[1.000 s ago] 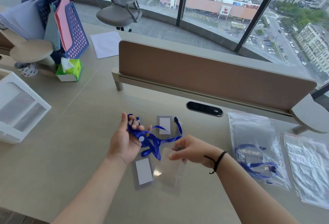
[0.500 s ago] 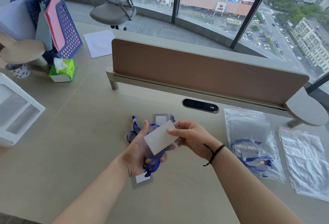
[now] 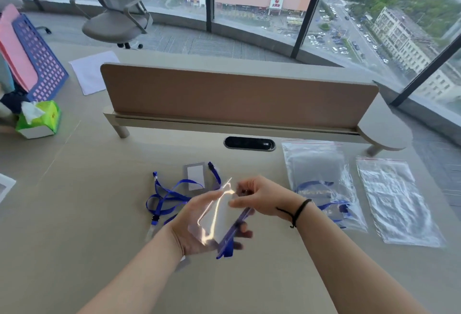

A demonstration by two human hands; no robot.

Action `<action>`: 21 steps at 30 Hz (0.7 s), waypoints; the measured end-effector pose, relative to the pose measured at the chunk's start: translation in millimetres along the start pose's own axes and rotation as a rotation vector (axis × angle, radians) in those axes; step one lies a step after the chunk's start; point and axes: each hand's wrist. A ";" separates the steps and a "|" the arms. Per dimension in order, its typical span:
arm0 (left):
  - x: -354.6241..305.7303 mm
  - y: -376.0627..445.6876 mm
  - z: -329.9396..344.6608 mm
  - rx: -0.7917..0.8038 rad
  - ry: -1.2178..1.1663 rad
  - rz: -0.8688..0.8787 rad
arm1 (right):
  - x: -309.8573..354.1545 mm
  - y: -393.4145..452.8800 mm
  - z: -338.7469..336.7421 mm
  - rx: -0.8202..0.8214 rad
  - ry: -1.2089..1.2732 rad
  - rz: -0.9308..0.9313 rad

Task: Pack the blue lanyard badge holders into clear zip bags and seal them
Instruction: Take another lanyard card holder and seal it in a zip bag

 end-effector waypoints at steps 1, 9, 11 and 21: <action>-0.2 7.1 4.4 0.001 0.029 -0.027 | -3.7 -3.0 -7.4 -0.025 -0.038 -0.007; 9.3 93.8 59.9 -0.224 0.317 0.002 | -63.4 -46.2 -77.0 -0.332 0.067 0.083; 13.9 120.1 78.9 -0.257 0.355 0.023 | -86.3 -55.7 -92.2 -0.429 0.252 0.112; 33.5 258.0 152.1 -0.245 0.475 0.049 | -164.6 -106.9 -183.3 -0.667 0.640 0.157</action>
Point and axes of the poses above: each hand's wrist, its own y-axis towards the middle knuckle, its own z-axis out of the palm, x = y × z, and after that the axes turned 2 degrees about -x, right-handed
